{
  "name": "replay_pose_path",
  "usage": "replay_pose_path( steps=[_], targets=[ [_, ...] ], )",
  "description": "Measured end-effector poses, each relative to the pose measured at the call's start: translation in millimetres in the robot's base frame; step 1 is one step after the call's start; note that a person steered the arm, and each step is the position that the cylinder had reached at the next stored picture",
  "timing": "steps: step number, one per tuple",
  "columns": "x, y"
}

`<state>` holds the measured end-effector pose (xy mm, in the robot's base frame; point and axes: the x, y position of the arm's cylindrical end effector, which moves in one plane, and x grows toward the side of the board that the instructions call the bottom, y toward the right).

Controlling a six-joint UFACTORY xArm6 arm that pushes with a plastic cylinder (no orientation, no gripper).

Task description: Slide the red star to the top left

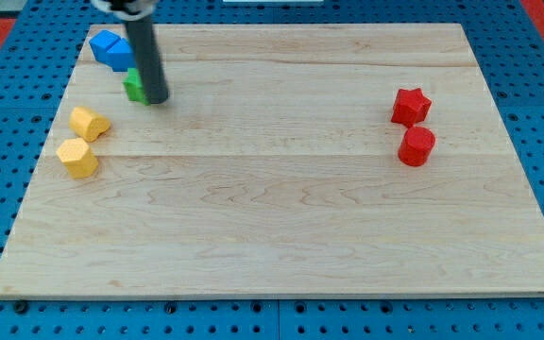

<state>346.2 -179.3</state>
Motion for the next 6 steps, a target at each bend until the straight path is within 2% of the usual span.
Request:
replay_pose_path(
  steps=[1,2,3,4,5,6],
  targets=[
    [-13,-23],
    [-19,-12],
    [-14,66],
    [-15,182],
    [-23,269],
    [-30,309]
  ],
)
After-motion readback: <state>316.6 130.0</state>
